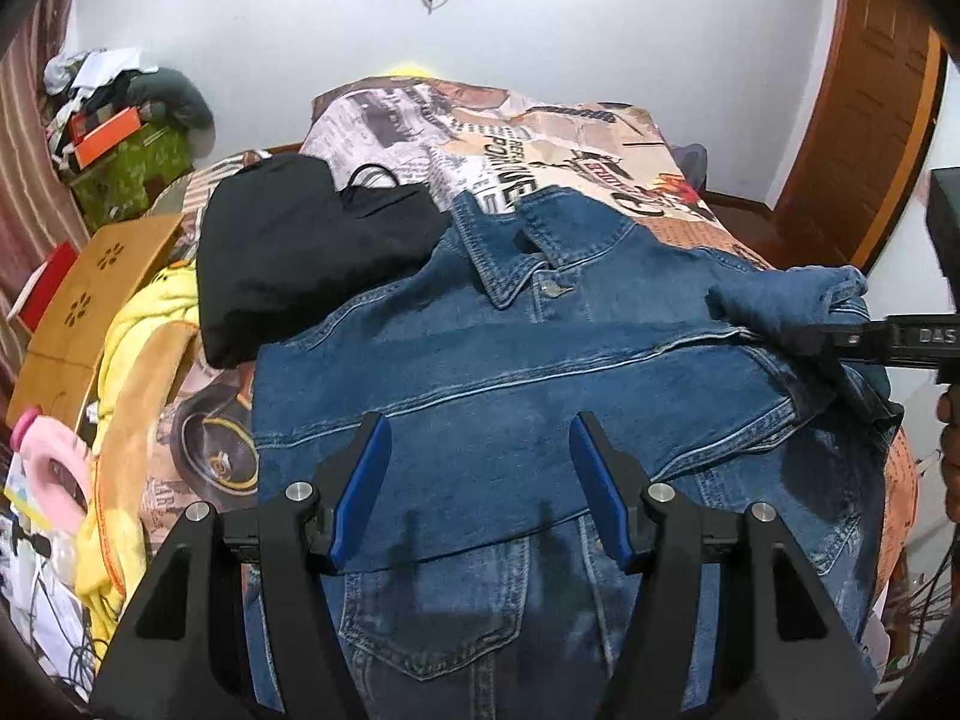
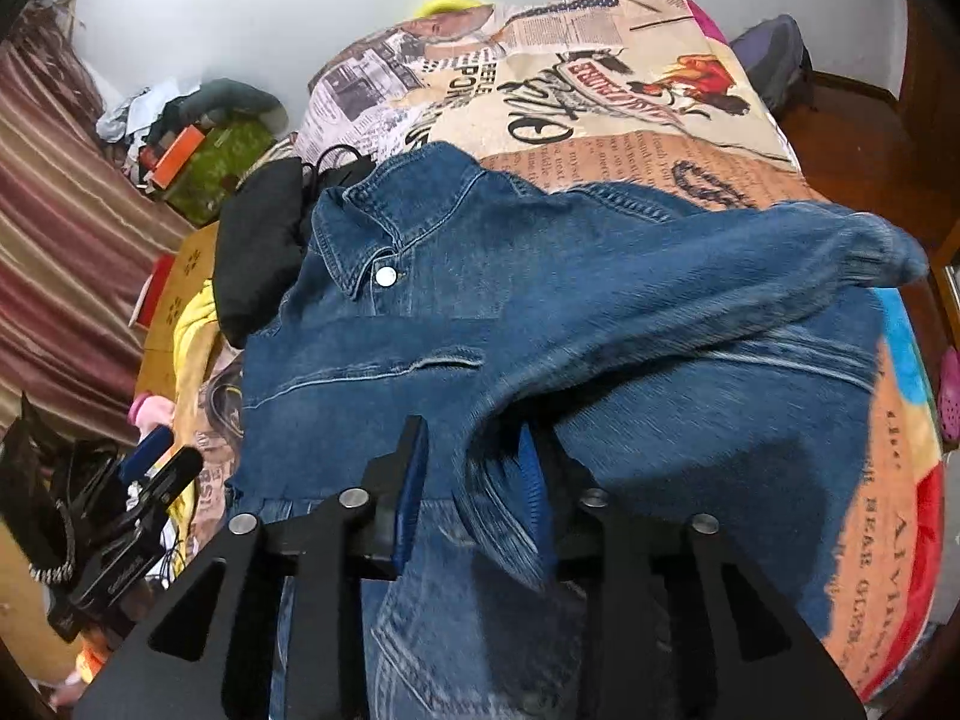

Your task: Fold large clothes

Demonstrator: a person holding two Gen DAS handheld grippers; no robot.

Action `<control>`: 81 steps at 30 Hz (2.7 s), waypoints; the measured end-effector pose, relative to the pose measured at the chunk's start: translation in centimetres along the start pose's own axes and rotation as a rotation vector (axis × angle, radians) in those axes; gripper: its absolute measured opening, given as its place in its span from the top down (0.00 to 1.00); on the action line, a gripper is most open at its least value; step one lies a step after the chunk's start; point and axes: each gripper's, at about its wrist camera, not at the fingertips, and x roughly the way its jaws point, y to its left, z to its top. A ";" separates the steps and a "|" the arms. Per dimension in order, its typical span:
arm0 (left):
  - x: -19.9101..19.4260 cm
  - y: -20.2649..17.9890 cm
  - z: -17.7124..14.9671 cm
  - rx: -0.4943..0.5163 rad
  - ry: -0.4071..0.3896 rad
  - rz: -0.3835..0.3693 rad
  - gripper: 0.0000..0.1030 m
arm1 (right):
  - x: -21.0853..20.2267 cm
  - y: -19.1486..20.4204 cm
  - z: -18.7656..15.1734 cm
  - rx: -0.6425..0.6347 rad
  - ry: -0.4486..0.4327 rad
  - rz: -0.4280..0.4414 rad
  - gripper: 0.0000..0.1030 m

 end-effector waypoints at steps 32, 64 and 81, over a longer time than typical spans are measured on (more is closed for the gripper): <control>10.4 -22.9 8.6 0.364 0.136 -0.267 0.48 | -4.2 -10.1 -2.4 0.080 -0.177 -0.276 0.48; 5.7 0.1 -0.1 0.052 0.093 0.061 0.33 | 0.2 -3.7 -2.6 -0.128 -0.073 -0.319 0.44; 7.0 -5.6 2.2 0.195 0.135 0.004 0.25 | 1.7 0.1 -3.5 -0.248 -0.078 -0.296 0.38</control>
